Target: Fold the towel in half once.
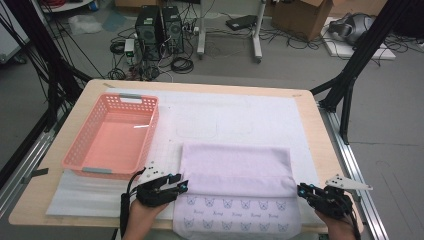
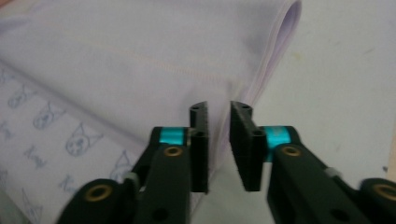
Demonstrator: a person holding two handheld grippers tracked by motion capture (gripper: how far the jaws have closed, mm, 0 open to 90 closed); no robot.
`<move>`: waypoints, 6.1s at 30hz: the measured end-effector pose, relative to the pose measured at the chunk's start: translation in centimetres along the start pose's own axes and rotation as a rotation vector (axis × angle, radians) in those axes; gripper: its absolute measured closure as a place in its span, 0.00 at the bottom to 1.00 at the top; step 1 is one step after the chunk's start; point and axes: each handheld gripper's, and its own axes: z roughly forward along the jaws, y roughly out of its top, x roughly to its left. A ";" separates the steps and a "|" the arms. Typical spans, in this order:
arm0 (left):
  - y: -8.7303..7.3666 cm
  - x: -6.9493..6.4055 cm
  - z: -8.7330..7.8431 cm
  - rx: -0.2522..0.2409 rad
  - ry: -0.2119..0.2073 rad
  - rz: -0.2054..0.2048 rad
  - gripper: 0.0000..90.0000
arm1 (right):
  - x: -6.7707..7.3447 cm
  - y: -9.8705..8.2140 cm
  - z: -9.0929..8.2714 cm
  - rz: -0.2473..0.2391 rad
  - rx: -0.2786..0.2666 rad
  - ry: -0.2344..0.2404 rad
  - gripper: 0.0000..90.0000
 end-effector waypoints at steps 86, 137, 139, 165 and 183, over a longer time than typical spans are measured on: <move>2.6 3.0 5.5 0.143 0.234 0.019 0.73 | -1.1 3.3 7.1 -0.035 0.123 -0.135 0.54; 8.4 7.7 10.4 0.138 0.245 -0.196 0.48 | -6.9 10.3 11.2 0.096 -0.022 -0.157 0.63; 8.3 7.3 10.5 0.153 0.247 -0.173 0.47 | -6.9 10.2 10.8 0.101 -0.003 -0.147 0.61; 2.3 2.3 4.3 0.003 0.029 -0.096 0.55 | -3.4 3.6 4.5 0.007 0.041 0.052 0.54; 1.1 -0.4 2.6 0.042 -0.011 -0.059 0.94 | -2.3 1.6 2.7 -0.055 -0.001 0.068 0.97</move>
